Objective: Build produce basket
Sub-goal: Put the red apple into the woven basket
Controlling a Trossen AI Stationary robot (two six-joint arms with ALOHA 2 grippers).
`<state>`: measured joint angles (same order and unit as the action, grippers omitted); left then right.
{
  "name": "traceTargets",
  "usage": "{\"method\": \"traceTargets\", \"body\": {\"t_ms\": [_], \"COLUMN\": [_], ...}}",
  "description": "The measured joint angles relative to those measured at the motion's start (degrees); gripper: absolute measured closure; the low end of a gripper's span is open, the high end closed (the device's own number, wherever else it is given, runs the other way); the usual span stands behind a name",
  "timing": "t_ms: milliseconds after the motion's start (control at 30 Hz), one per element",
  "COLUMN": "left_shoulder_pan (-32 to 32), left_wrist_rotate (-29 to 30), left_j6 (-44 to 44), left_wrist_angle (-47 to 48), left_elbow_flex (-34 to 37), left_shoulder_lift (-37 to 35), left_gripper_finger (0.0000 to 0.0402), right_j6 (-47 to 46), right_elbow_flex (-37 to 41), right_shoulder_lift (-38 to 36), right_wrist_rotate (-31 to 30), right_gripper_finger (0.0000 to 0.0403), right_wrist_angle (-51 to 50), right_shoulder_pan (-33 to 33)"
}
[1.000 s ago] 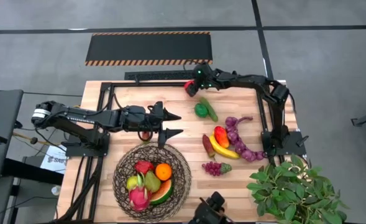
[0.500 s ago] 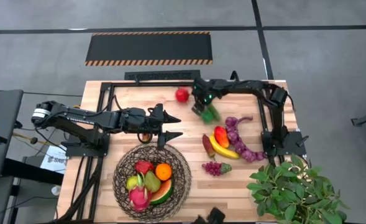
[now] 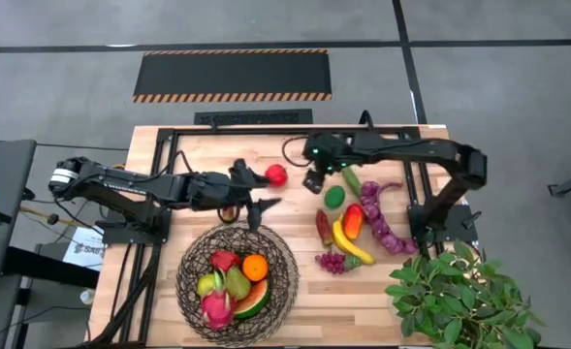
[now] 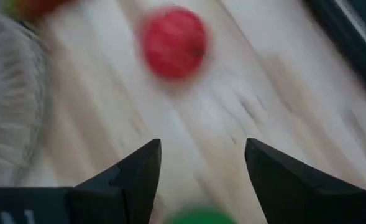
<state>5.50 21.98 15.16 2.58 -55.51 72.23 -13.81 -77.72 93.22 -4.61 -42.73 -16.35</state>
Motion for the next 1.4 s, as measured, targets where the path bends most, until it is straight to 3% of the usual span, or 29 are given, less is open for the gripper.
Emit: {"method": "traceTargets", "body": {"t_ms": [100, 300, 467, 667, 800, 900, 1133, 1400], "left_shoulder_pan": [-0.95, -4.38, -8.57, -9.5, -10.0, -11.53, -13.6, -12.03], "left_wrist_rotate": [5.89, 5.17, 8.16, 9.49, 15.34, 19.49, 16.73, 11.18], "left_j6": [-0.29, -5.68, 1.33, 2.54, 3.19, 8.49, 21.52, 25.16], "left_wrist_angle": [3.25, -1.41, -7.96, -7.87, -2.87, 1.14, 8.11, 9.84], "left_elbow_flex": [0.0, 0.17, -1.04, -9.28, -15.58, -18.65, -19.32, -19.3], "left_shoulder_lift": [1.45, 9.85, 19.47, 31.86, 38.92, 42.38, 44.26, 44.09], "left_gripper_finger": [0.0131, 0.0124, 0.0116, 0.0103, 0.0084, 0.007, 0.006, 0.0076], "right_j6": [-1.4, -3.94, -5.98, -6.66, -7.8, -7.82, -8.25, -8.43], "right_elbow_flex": [-0.41, -0.27, -0.34, -0.34, -0.34, -0.33, -0.33, -0.32], "right_shoulder_lift": [-5.74, -14.39, -19.21, -20.97, -20.81, -20.35, -20.46, -20.56], "right_wrist_rotate": [-0.21, -2.02, -5.27, -11.41, -12.54, -12.55, -12.82, -16.63], "right_gripper_finger": [0.0148, 0.0148, 0.0148, 0.0148, 0.0148, 0.0148, 0.0148, 0.0148], "right_wrist_angle": [-1.08, -3.76, -4.77, -7.74, -8.97, -9.87, -10.71, -11.31], "right_shoulder_pan": [0.88, 4.9, 9.0, 13.13, 14.86, 16.48, 19.59, 21.43]}}
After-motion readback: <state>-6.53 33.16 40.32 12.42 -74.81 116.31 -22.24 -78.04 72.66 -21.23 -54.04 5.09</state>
